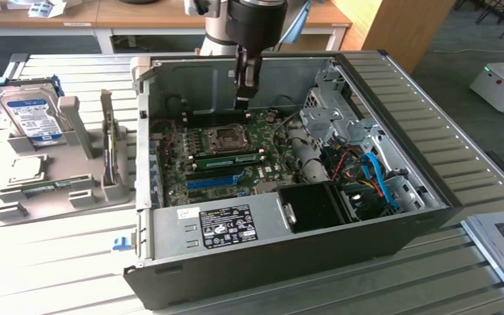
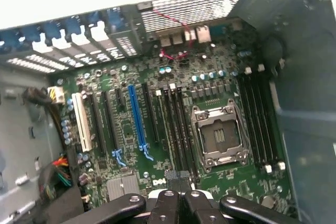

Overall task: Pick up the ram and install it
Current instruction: 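Press down the ram until it locks into place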

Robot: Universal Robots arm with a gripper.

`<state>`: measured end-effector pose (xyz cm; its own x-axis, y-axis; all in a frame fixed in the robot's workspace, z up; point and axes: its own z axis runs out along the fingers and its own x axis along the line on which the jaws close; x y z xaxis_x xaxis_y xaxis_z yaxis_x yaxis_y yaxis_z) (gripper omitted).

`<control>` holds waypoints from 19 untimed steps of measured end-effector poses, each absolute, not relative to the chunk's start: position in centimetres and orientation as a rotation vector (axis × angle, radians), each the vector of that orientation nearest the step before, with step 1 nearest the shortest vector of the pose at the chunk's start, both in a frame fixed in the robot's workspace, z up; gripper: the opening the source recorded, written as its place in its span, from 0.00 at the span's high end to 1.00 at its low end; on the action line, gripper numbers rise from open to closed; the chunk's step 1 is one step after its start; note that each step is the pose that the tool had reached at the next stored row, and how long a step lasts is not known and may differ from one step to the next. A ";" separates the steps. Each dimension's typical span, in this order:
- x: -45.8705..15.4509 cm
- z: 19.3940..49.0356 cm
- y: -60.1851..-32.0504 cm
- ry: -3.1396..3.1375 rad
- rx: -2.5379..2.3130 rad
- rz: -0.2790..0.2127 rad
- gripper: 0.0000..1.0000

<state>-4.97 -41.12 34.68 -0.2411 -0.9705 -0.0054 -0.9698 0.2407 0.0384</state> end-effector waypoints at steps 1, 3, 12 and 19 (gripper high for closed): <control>-5.0 34.7 -41.1 -2.478 1.899 -0.053 0.90; -5.0 34.7 -41.1 -2.512 1.855 -0.053 0.90; -5.0 34.6 -41.1 -2.658 1.644 -0.055 0.90; -5.0 34.6 -41.1 -2.759 1.473 -0.057 0.90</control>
